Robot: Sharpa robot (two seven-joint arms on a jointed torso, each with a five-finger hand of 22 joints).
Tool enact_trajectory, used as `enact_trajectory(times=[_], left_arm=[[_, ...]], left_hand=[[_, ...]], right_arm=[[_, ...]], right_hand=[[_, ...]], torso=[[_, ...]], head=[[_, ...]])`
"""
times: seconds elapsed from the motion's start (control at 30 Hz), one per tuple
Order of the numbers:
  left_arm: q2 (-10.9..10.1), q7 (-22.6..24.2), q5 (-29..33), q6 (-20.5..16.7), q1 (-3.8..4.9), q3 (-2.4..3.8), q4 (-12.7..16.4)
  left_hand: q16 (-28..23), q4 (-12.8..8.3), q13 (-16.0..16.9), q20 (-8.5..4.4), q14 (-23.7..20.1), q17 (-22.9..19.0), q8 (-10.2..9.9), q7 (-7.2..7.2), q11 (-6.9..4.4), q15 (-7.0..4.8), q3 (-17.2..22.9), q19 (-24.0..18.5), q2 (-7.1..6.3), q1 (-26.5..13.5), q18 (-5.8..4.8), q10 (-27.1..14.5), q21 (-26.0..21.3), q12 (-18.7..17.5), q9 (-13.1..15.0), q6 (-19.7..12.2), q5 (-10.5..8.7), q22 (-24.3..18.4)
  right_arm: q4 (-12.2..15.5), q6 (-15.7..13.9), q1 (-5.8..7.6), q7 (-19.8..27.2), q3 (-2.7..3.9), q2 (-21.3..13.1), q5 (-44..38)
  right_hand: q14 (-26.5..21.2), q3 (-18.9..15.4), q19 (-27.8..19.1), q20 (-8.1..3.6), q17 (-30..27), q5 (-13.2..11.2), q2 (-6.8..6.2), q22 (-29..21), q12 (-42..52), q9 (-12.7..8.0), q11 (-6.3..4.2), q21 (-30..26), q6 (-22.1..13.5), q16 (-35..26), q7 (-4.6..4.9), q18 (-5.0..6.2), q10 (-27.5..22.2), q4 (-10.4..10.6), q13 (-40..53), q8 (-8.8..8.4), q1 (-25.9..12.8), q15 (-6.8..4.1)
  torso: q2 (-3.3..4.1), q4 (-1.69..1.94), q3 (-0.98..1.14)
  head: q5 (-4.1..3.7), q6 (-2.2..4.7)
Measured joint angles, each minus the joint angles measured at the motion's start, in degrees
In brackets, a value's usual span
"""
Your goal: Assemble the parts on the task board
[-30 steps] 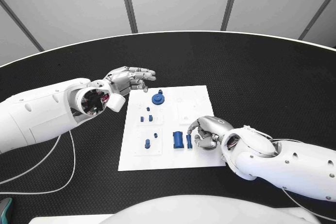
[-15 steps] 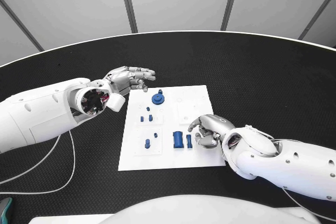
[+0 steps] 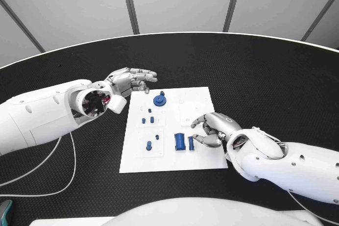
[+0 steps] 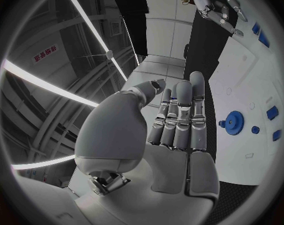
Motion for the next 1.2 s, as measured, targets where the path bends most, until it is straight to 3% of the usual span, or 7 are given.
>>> enact_trajectory(times=[0.13, 0.23, 0.4, 0.7, 0.8, 0.97, 1.2], left_arm=[[0.0, 0.0, 0.0, 0.0, 0.00, 0.00, 0.0], [0.0, 0.0, 0.0, 0.0, 0.00, 0.00, 0.0], [0.0, 0.0, 0.0, 0.0, 0.00, 0.00, 0.0], [0.0, 0.0, 0.0, 0.0, 0.00, 0.00, 0.0], [0.1, 0.0, 0.0, 0.0, 0.00, 0.00, 0.0], [0.1, -0.1, 0.0, 0.1, 0.00, 0.00, 0.0], [0.1, -0.1, 0.0, 0.1, 0.00, 0.00, 0.0]], left_hand=[[0.0, 0.0, 0.0, 0.00, 0.0, 0.0, 0.0, 0.00, 0.00, 0.00, 0.0, 0.0, 0.00, 0.0, 0.00, 0.0, 0.0, 0.0, 0.0, 0.0, 0.00, 0.0], [0.0, 0.0, 0.0, 0.00, 0.0, 0.0, 0.0, 0.00, 0.00, 0.00, 0.0, 0.0, 0.00, 0.0, 0.00, 0.0, 0.0, 0.0, 0.0, 0.0, 0.00, 0.0], [0.0, 0.0, 0.0, 0.00, 0.0, 0.0, 0.0, 0.00, 0.00, 0.00, 0.0, 0.0, 0.00, 0.0, 0.00, 0.0, 0.0, 0.0, 0.0, 0.0, 0.00, 0.0], [0.0, 0.0, 0.0, 0.00, 0.0, 0.0, 0.0, 0.00, 0.00, 0.00, 0.0, 0.0, 0.00, 0.0, 0.00, 0.0, 0.0, 0.0, 0.0, 0.0, 0.00, 0.0], [0.0, 0.0, 0.0, 0.00, 0.0, 0.0, 0.0, 0.00, 0.00, 0.00, 0.0, 0.0, 0.00, 0.0, 0.00, 0.0, 0.0, 0.0, 0.0, 0.0, 0.00, 0.0], [0.0, 0.0, 0.0, 0.00, 0.0, 0.0, 0.0, 0.00, 0.00, 0.00, 0.0, 0.0, 0.00, 0.0, 0.00, 0.0, 0.0, 0.0, 0.0, 0.0, 0.00, 0.0], [0.0, 0.0, 0.0, 0.00, 0.0, 0.0, 0.0, 0.00, 0.00, 0.00, 0.0, 0.0, 0.00, 0.0, 0.00, 0.0, 0.0, 0.0, 0.0, 0.0, 0.00, 0.0]], right_arm=[[-0.3, 0.5, 0.00, -0.5, 0.00, 0.1, 0.0], [-0.5, 0.5, 0.00, -0.9, 0.00, 0.2, 0.0], [-0.8, 0.0, 0.00, -2.0, 0.00, 0.5, 0.0], [-1.3, -0.8, -0.01, -3.7, 0.00, 1.3, 0.0], [-1.5, -0.6, -0.01, -4.0, 0.00, 1.6, 0.0], [-2.2, -0.2, -0.02, -4.2, 0.01, 2.3, 0.0], [-3.1, 0.7, -0.15, -4.1, 0.00, 3.2, 0.0]], right_hand=[[0.0, -1.7, 0.0, 0.00, 0.0, -3.2, 0.00, 0.0, 0.0, 0.1, 0.00, 0.0, 2.1, 0.0, -0.36, 0.00, 0.0, 0.9, 0.0, 1.59, 0.0, 0.01], [0.0, -3.1, 0.0, 0.00, 0.0, -3.5, -0.31, 0.0, 0.0, 0.8, -0.10, 0.0, 4.4, 0.0, -1.04, 0.00, 0.1, 1.3, 0.0, 3.57, 0.3, 0.01], [-0.1, -7.6, 0.1, -1.23, 0.0, -3.5, -0.67, 0.0, 0.0, 4.0, -2.27, 0.0, 7.7, 0.0, -3.17, 0.00, 0.1, 2.6, 0.0, 9.67, 0.7, -1.78], [-0.1, -13.6, 0.2, -3.09, 0.0, -3.5, 0.97, 0.0, 0.0, 10.8, -4.74, 0.0, 6.3, 0.0, -6.17, -0.01, 0.2, 6.3, 0.0, 21.96, 3.3, -3.95], [-0.1, -14.5, 0.1, -3.61, 0.0, -3.5, 1.21, 0.0, 0.0, 12.5, -5.15, 0.0, 5.7, 0.0, -6.80, 0.00, 0.2, 7.2, 0.0, 25.27, 4.3, -4.31], [-0.1, -15.0, 0.1, -4.03, 0.0, -3.5, 1.26, 0.0, 0.2, 13.8, -5.54, 0.0, 5.3, 0.0, -7.19, 0.00, 0.2, 7.7, 0.0, 28.11, 5.2, -4.57], [0.0, -15.0, 0.1, -4.02, 0.0, -3.5, 1.14, 0.0, 0.7, 14.3, -5.86, 0.0, 5.1, 0.0, -7.39, -0.01, 0.1, 8.1, 0.0, 29.54, 6.3, -4.90]], torso=[[0.02, 0.01, 0.00], [0.06, 0.01, 0.00], [0.09, 0.04, 0.00], [0.07, 0.04, 0.01], [0.06, 0.02, 0.02], [0.07, 0.01, 0.03], [0.10, 0.05, 0.07]], head=[[-0.03, -0.03], [-0.04, -0.07], [-0.04, -0.12], [-0.02, -0.23], [-0.01, -0.28], [-0.01, -0.37], [-0.01, -0.65]])
